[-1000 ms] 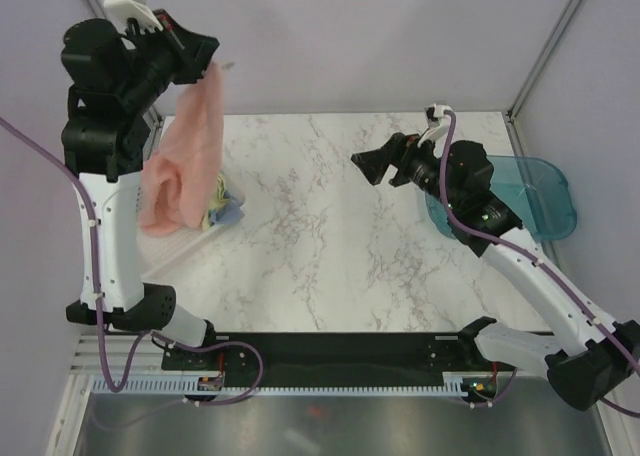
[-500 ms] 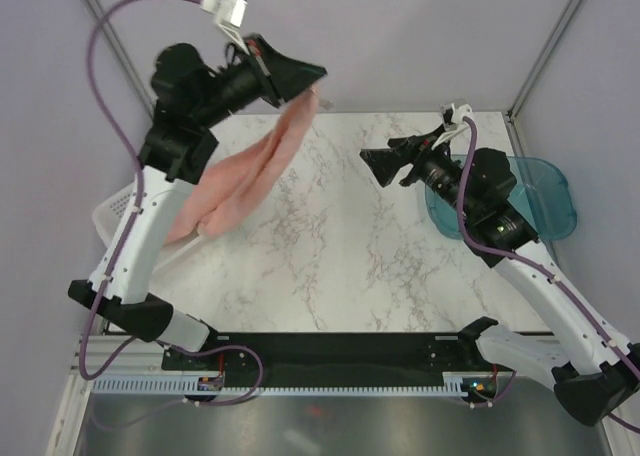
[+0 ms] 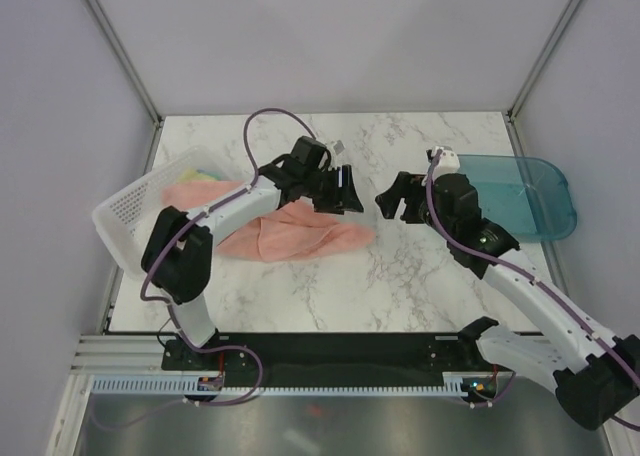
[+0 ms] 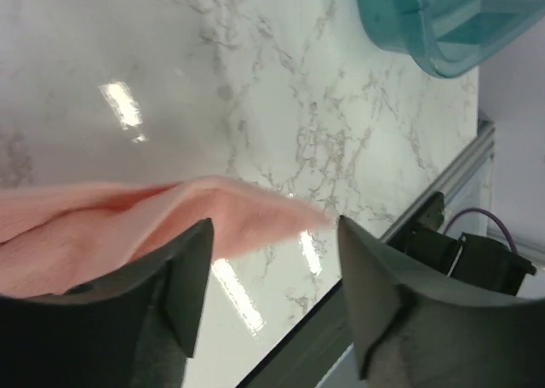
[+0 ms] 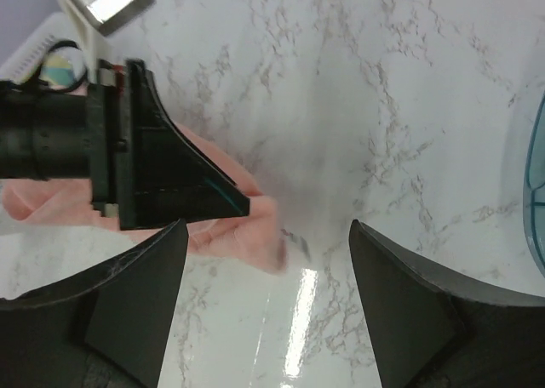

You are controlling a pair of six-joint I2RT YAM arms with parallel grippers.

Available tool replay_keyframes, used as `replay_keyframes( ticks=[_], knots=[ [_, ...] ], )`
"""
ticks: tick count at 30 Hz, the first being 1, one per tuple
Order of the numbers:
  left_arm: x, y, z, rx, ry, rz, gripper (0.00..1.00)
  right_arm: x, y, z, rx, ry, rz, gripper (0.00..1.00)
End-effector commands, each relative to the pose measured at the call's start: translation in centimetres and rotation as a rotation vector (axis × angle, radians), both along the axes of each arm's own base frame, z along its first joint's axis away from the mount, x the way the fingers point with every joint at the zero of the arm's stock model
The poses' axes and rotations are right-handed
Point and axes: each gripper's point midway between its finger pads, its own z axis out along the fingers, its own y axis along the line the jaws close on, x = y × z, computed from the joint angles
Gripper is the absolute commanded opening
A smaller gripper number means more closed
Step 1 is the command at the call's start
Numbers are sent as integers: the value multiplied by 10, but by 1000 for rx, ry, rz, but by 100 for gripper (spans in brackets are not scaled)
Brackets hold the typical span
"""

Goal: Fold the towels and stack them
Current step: Move the towel to the center of the board

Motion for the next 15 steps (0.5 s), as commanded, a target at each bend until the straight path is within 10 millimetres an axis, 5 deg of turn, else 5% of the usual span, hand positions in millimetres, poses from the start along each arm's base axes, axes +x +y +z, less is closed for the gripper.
replay_keyframes(
  ticks=[1,5,8,9,10,15],
  knots=[
    [23,33,75,91,-226,69,72,11,2,-12,-46,32,-9,85],
    [19,75,99,202,-330,107,75,16,37,-26,-82,16,204,76],
    [2,86,100,201,-333,107,75,25,57,-58,-110,69,305,70],
    [-3,90,92,210,-320,104,75,26,59,-67,-122,90,313,69],
    [-18,128,48,400,-213,182,70,27,58,-77,-134,119,313,68],
    [-63,160,-16,461,-48,273,65,26,48,-129,-237,227,314,57]
  ],
)
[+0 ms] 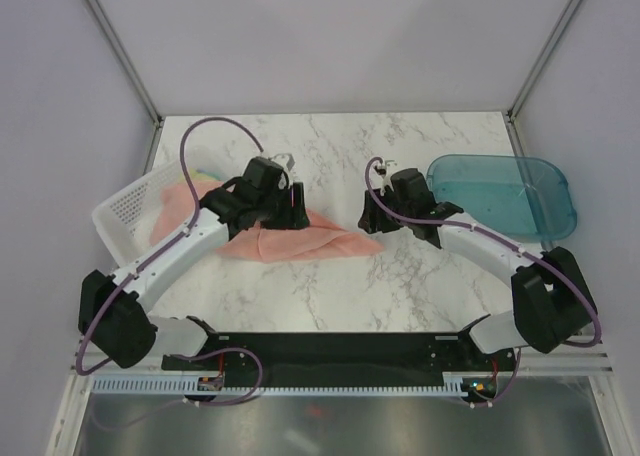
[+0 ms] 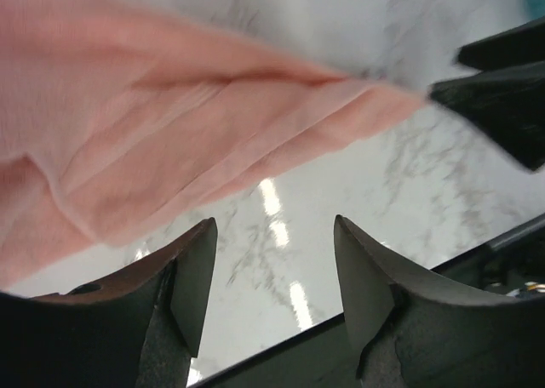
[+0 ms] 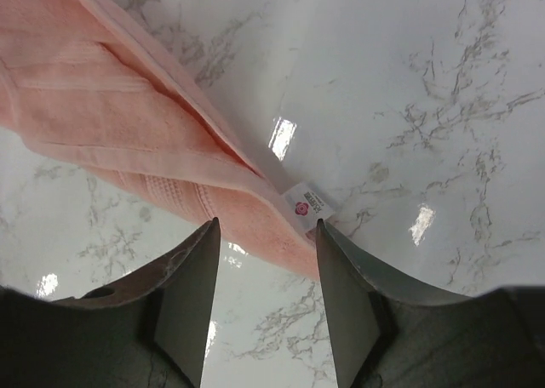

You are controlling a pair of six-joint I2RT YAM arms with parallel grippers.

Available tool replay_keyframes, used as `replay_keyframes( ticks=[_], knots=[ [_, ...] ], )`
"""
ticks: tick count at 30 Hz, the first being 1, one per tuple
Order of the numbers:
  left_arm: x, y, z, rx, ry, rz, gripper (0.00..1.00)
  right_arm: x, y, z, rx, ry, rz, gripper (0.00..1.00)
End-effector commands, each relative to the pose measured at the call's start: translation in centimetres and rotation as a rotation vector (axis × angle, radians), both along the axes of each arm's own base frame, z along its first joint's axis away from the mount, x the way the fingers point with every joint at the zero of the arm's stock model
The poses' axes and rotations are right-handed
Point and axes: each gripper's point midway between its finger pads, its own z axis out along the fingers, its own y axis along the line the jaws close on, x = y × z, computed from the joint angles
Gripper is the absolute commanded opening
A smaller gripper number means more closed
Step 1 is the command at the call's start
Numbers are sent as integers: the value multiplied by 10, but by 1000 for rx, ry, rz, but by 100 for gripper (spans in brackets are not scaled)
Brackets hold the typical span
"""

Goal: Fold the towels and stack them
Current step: Move the towel to the center of the board

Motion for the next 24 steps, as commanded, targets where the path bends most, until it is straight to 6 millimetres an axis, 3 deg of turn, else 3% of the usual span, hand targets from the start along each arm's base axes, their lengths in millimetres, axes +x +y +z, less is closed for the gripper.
replay_keyframes(
  ticks=[1,4,6,8,12,14,18,24],
  knots=[
    [-34,41,-75,166,191,128,64,8,-6,-6,-44,-28,24,56],
    [-44,50,-88,143,227,231,65,8,-17,-20,-25,34,-3,54],
    [-40,44,-88,59,209,289,65,5,-22,-27,-13,63,-6,54],
    [-52,47,-99,10,228,321,65,3,-28,-35,-5,98,-22,53],
    [-60,70,-124,56,229,425,65,-4,-23,-41,49,108,-9,50],
    [-55,78,-129,65,199,468,65,-11,-25,-47,67,108,-17,49],
    [-73,105,-162,127,267,522,65,-15,-22,-48,110,79,-9,48],
    [-76,121,-179,169,320,573,65,-12,-26,-51,92,54,-25,55]
  ],
)
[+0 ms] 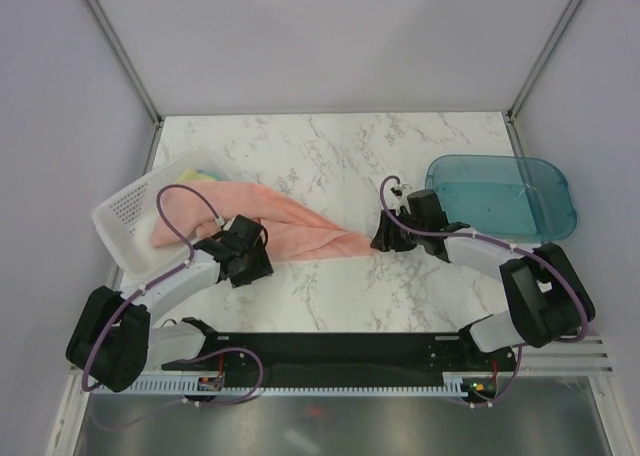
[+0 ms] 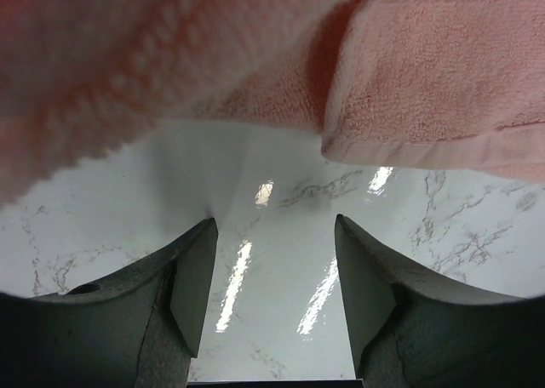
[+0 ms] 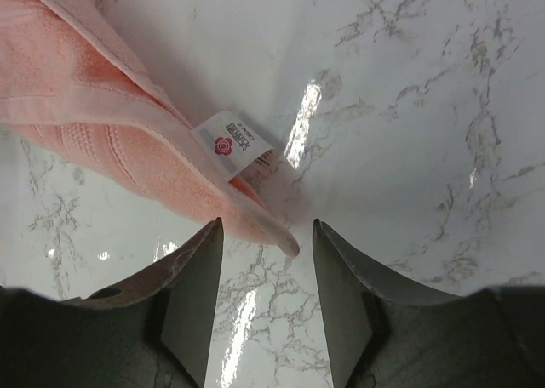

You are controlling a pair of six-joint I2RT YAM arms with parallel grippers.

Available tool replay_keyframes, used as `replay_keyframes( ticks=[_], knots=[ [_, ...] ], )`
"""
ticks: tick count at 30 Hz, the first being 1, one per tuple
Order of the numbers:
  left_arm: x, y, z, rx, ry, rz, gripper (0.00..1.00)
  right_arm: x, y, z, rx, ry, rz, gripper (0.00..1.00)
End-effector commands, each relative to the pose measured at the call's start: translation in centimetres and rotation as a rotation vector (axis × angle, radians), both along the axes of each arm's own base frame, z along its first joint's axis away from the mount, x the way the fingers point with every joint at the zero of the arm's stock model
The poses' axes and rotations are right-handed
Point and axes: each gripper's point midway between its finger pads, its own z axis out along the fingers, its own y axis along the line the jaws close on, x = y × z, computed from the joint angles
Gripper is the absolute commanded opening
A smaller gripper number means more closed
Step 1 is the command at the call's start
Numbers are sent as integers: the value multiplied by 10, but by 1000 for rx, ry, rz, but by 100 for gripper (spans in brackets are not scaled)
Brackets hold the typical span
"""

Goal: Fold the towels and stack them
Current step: Move the towel to the center of the board

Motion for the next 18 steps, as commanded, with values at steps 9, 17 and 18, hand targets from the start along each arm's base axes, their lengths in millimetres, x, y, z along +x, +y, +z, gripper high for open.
replay_keyframes(
  ticks=[9,17,18],
  knots=[
    [-8,22,-19,28,7,104,65,18,13,18,85,-103,21,57],
    [61,-57,25,-379,-298,-36,65,14,13,9,89,-74,21,51],
    [62,-58,25,-380,-298,-34,65,14,12,7,84,-72,20,51]
  ],
)
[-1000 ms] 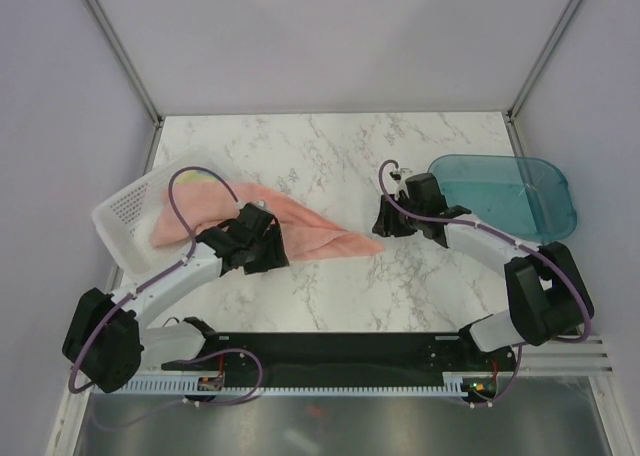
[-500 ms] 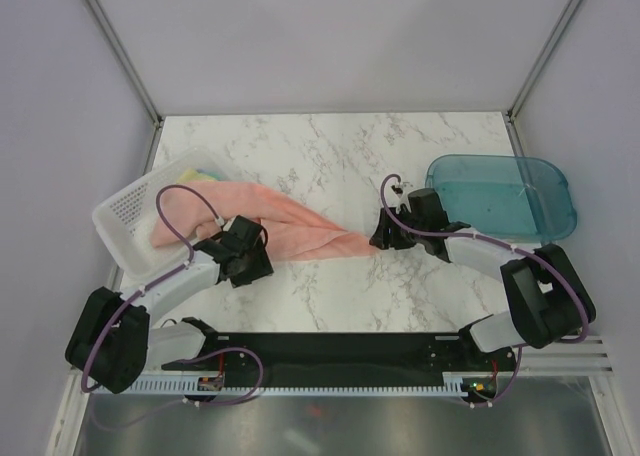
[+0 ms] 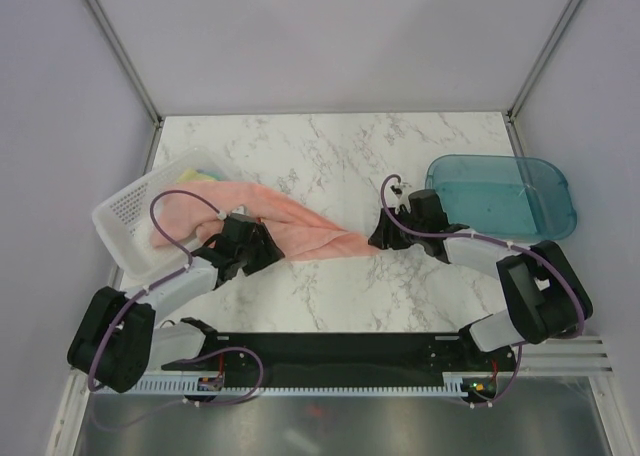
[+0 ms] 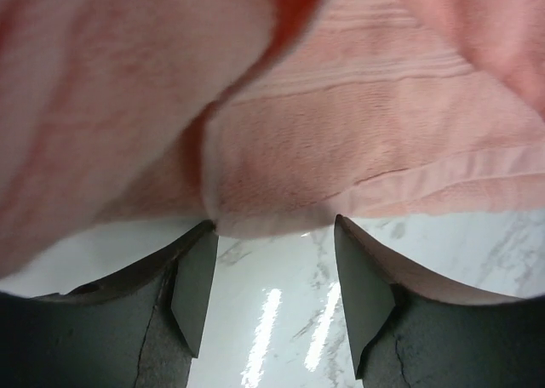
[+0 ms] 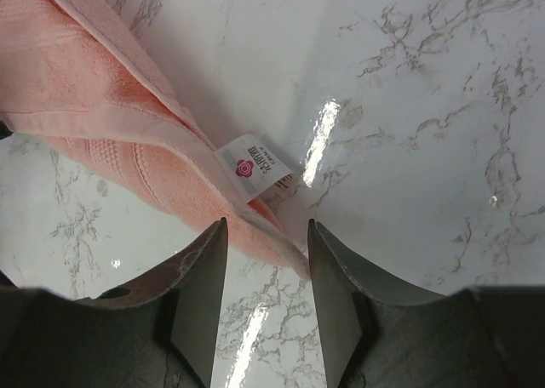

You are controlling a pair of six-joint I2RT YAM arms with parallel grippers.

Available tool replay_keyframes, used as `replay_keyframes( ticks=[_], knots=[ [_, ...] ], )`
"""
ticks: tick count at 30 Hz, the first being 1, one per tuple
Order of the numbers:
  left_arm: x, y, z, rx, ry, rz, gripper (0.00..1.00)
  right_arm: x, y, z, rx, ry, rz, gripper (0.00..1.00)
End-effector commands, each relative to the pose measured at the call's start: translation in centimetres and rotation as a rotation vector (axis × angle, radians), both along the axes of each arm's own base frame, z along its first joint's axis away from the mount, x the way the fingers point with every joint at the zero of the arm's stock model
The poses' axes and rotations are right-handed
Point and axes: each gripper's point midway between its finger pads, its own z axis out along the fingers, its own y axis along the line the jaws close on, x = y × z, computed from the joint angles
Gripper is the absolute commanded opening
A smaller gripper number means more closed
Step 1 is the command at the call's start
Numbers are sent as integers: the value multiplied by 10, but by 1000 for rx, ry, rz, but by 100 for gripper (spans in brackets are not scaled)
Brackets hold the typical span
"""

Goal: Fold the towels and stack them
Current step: Move the towel to the center of the board, then flatten out the crumpled towel

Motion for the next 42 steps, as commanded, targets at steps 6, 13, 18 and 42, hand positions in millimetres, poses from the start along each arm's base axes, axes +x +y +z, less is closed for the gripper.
replay_keyframes(
  ticks=[6,13,18,42],
  knots=[
    [24,-33,9,-168,-101,-40,59,-1,0,-5,11,-2,3,50],
    [11,-12,-2,-89,-12,50,53,-2,-1,-2,8,-7,0,47],
    [4,3,10,-61,-42,103,58,-4,-1,-1,13,-5,-3,47],
    [7,11,-2,-124,-142,202,59,-12,1,0,34,13,17,46]
  ],
)
